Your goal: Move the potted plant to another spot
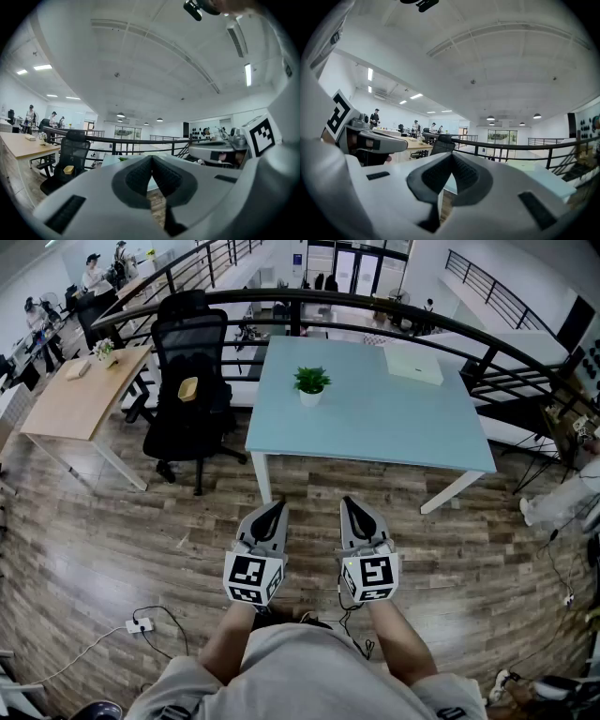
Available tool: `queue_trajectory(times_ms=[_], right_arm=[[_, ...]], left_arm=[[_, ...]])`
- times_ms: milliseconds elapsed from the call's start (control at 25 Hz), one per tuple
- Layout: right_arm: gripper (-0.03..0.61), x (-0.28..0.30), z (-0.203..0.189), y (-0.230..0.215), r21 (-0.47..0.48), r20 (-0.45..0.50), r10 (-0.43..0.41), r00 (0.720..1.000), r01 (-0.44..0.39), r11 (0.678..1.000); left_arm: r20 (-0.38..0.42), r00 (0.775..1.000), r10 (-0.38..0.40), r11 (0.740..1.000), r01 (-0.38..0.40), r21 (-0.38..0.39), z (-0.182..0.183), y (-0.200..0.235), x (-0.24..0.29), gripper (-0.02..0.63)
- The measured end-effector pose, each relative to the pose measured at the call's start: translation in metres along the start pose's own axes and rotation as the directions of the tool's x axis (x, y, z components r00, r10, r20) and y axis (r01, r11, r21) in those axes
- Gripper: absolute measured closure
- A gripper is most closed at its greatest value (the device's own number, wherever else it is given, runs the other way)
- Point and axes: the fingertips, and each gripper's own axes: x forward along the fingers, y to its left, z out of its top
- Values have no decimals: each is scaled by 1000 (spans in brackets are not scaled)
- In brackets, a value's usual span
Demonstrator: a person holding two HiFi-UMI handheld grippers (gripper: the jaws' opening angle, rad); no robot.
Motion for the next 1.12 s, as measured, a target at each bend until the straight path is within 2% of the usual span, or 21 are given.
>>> queue_trajectory(times_ms=[440, 600, 680, 960, 1120], right_arm=[[575, -5, -43, -22, 4, -57, 73, 996, -73, 997], [569, 6, -63, -22, 56, -89, 107, 990, -102, 993], [503, 17, -72, -23, 64, -104, 116, 988, -110, 992], [470, 71, -90, -43, 54, -145, 93, 985, -86, 995], [415, 114, -89, -53, 45, -191, 78, 979, -71, 996]], left_arm=[[-68, 997, 20, 1000, -21, -8, -33, -23, 20, 601], [-114, 993, 17, 1000, -19, -14, -48, -17, 29, 601], [-129, 992, 14, 1000, -16, -18, -55, -8, 39, 601], [-139, 989, -47, 998, 41, -44, -63, 28, 103, 601], [-156, 983, -99, 994, 92, -52, -54, 61, 144, 601]])
